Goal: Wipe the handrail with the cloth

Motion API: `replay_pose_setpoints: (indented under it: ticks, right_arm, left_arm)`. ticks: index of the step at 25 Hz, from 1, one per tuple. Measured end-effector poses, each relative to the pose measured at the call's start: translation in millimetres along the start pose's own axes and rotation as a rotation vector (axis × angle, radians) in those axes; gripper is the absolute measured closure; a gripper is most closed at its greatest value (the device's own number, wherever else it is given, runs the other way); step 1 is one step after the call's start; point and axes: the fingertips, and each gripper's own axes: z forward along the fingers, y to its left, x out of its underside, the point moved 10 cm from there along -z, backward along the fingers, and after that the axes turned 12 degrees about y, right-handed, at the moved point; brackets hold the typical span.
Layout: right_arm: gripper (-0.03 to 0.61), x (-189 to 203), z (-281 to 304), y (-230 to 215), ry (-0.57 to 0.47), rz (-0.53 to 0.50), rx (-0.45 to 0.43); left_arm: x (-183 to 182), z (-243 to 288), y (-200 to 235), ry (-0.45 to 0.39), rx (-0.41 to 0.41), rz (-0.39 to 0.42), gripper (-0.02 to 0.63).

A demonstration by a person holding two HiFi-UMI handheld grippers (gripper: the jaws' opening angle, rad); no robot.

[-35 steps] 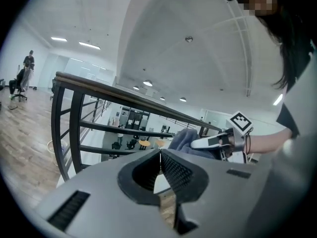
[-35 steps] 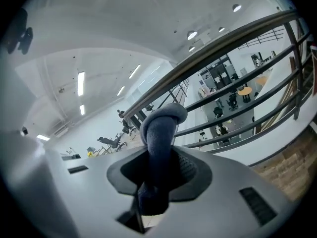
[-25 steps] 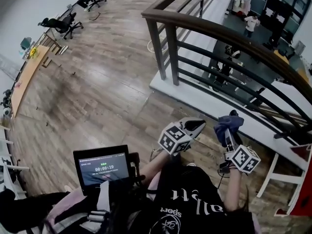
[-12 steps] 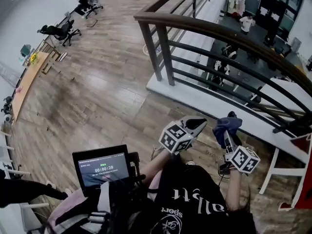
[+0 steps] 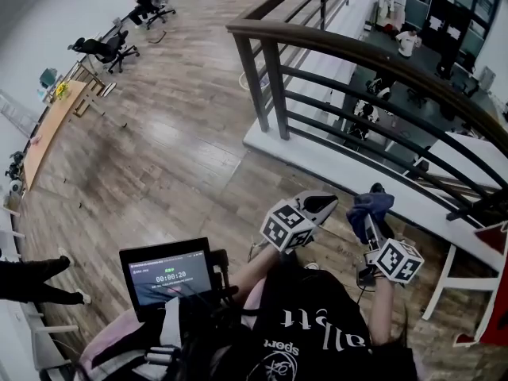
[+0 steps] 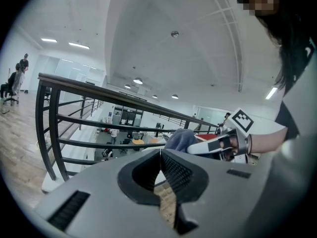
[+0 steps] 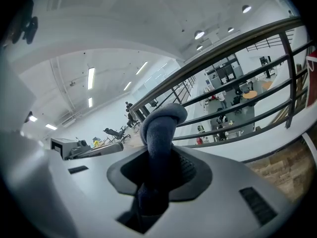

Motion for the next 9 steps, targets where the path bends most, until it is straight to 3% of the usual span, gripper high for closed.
replay_pose_setpoints:
  ticks: [9]
  right_arm:
    - [0.474, 73, 4, -18, -0.029, -0.052, 0.002]
  left_arm:
    - [75, 2, -20, -0.046, -0.018, 0.031, 0.609]
